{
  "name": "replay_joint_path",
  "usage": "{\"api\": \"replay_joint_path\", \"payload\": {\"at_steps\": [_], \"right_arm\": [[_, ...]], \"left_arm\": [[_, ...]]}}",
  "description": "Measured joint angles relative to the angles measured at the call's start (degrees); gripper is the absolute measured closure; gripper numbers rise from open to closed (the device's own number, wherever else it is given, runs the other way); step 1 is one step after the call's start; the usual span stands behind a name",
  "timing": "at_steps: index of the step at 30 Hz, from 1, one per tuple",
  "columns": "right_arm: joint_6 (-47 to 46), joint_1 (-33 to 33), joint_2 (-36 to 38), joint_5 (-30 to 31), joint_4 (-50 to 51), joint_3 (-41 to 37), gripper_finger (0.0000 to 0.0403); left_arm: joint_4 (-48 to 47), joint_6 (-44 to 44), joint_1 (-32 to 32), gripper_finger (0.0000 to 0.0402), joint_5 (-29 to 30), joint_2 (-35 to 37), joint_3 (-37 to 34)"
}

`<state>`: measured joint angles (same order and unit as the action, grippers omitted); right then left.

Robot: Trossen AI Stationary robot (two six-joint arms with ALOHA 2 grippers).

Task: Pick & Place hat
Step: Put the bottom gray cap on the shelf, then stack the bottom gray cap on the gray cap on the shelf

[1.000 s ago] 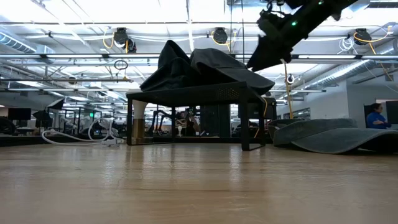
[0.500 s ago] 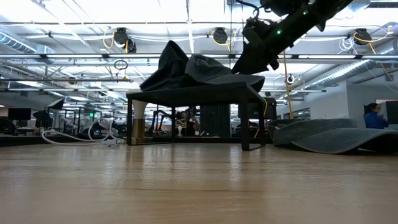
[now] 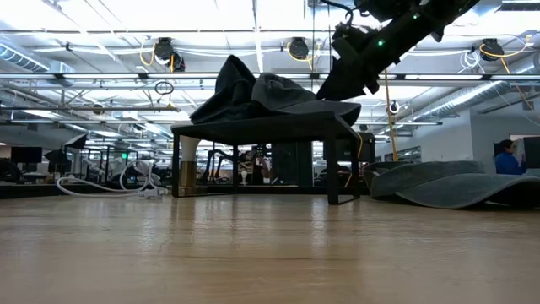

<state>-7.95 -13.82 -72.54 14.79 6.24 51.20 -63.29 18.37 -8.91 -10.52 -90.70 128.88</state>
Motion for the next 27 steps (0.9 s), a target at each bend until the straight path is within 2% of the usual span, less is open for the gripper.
{"api": "replay_joint_path", "payload": {"at_steps": [5, 11, 15, 21, 27], "right_arm": [[5.2, 0.0, 3.6, 0.0, -2.5, -0.2, 0.02], [5.4, -0.3, 7.1, -0.2, -2.5, -0.2, 0.02], [1.8, -0.3, 10.2, -6.0, 0.9, -0.1, 0.02], [-3.1, -0.3, 14.7, -13.1, 16.5, 0.6, 0.02], [-2.9, 1.1, 15.0, -13.3, 39.6, 8.5, 0.02]], "left_arm": [[0.0, 0.0, 0.0, 0.0178, 0.0, 0.0, 0.0], [0.0, -0.2, 0.0, 0.0166, 0.0, 0.0, 0.0], [0.0, -0.5, 0.0, 0.0159, 0.0, 0.0, 0.0], [0.0, -1.6, 0.0, 0.0158, 0.1, 0.0, 0.0], [0.0, -1.7, 0.0, 0.0158, 0.1, 0.0, 0.0]]}}
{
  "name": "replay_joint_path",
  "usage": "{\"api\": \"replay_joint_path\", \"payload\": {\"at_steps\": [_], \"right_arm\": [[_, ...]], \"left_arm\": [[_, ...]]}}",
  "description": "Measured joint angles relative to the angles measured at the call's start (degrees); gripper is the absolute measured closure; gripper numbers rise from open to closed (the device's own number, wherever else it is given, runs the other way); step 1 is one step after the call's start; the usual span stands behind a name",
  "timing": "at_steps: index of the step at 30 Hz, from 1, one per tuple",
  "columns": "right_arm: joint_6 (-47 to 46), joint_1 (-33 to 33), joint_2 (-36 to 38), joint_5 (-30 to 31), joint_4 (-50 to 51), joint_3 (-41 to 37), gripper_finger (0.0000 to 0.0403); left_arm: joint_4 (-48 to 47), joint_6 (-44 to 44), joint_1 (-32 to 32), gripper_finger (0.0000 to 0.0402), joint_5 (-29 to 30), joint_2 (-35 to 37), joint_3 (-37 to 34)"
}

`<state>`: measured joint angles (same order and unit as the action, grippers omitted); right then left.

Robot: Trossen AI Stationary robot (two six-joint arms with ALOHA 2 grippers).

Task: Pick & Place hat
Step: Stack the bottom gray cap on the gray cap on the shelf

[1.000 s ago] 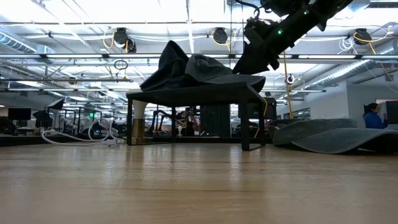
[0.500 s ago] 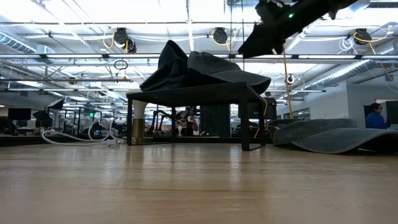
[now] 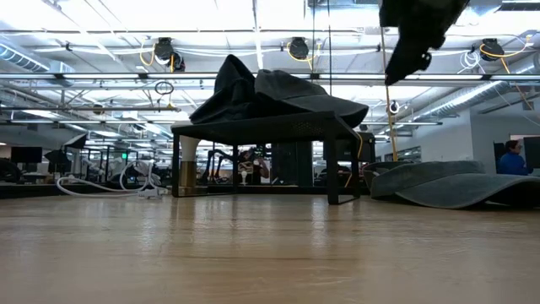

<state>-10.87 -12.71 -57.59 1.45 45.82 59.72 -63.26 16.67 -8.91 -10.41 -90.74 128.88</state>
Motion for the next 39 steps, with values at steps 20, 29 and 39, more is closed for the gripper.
{"api": "replay_joint_path", "payload": {"at_steps": [20, 29, 39], "right_arm": [[-12.0, 26.7, -5.0, 17.2, 24.3, 10.3, 0.0204], [-30.2, 39.4, -14.3, 21.0, 37.0, 10.3, 0.0209], [-38.2, 51.5, -24.0, 21.0, 40.0, 10.0, 0.0209]], "left_arm": [[0.0, -2.9, -0.1, 0.0158, 0.1, 0.0, 0.0], [0.0, -3.1, -0.1, 0.0158, 0.0, 0.0, 0.0], [0.0, -3.5, -0.1, 0.0158, 0.0, 0.0, 0.0]]}}
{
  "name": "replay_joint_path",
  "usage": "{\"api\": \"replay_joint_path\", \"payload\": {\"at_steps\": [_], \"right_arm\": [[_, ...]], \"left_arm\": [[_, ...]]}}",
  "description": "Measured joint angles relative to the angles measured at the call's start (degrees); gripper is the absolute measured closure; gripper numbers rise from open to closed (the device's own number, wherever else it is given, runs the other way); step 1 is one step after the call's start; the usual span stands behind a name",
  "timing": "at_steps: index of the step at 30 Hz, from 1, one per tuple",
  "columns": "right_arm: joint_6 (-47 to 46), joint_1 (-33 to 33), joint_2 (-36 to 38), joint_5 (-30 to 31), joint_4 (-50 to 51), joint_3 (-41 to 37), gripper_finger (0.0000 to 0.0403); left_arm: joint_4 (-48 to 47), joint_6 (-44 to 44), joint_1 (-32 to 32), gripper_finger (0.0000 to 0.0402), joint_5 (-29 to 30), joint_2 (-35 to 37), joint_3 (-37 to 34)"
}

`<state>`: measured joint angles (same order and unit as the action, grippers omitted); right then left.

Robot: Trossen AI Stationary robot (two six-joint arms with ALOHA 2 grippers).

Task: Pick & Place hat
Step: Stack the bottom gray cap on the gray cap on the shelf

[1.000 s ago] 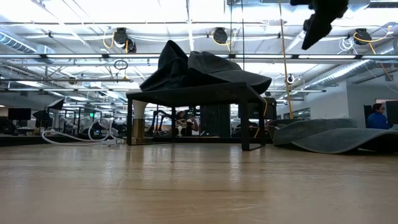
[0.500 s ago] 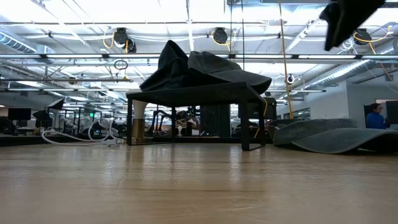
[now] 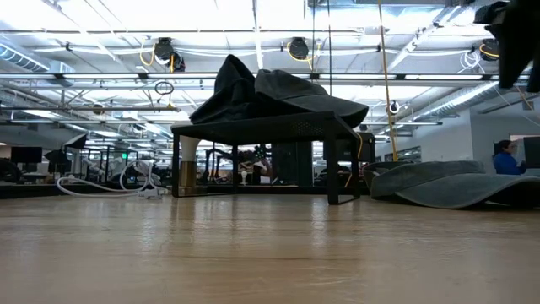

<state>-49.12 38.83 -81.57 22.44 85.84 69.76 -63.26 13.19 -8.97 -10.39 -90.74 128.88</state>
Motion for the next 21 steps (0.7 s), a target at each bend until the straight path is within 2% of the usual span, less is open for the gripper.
{"api": "replay_joint_path", "payload": {"at_steps": [12, 21], "right_arm": [[-7.7, 10.2, -10.4, 1.2, -5.0, -5.6, 0.0209], [-4.9, 13.0, -18.4, 6.5, -7.8, -7.1, 0.0209]], "left_arm": [[0.0, 0.0, 0.0, 0.0158, 0.0, 0.0, 0.0], [0.0, 0.0, 0.0, 0.0158, 0.0, 0.0, 0.0]]}}
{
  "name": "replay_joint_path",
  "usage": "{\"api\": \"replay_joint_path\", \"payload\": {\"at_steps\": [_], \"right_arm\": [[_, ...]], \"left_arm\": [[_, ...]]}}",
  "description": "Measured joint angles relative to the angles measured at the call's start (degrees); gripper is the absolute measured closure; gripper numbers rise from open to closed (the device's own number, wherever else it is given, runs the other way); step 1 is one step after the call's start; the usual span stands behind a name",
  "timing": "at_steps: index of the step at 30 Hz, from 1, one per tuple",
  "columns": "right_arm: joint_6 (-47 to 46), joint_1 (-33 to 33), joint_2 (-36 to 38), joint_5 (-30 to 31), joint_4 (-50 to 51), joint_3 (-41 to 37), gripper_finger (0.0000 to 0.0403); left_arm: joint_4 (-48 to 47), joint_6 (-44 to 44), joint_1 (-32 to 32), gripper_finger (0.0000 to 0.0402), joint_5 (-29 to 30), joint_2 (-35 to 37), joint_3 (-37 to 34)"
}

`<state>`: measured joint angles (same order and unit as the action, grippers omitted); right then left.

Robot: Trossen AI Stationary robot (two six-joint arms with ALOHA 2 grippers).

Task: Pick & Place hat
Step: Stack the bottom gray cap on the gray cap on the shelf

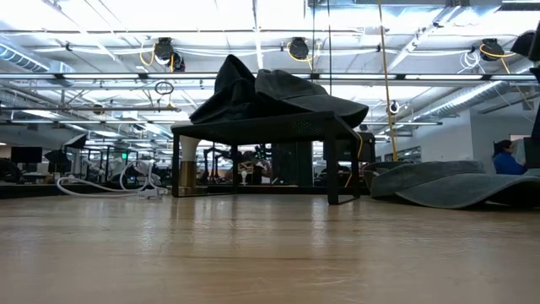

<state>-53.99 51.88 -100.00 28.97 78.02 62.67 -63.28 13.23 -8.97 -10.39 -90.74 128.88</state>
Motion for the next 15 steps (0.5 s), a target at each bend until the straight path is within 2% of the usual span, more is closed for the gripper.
{"api": "replay_joint_path", "payload": {"at_steps": [10, 15], "right_arm": [[2.3, -1.1, -5.6, 6.9, -1.8, -0.4, 0.0209], [2.5, -3.5, -6.8, 7.0, -2.8, -4.3, 0.0209]], "left_arm": [[0.0, 0.5, 0.0, 0.0158, 0.0, 0.0, 0.0], [0.0, 0.5, 0.0, 0.0158, 0.0, 0.0, 0.0]]}}
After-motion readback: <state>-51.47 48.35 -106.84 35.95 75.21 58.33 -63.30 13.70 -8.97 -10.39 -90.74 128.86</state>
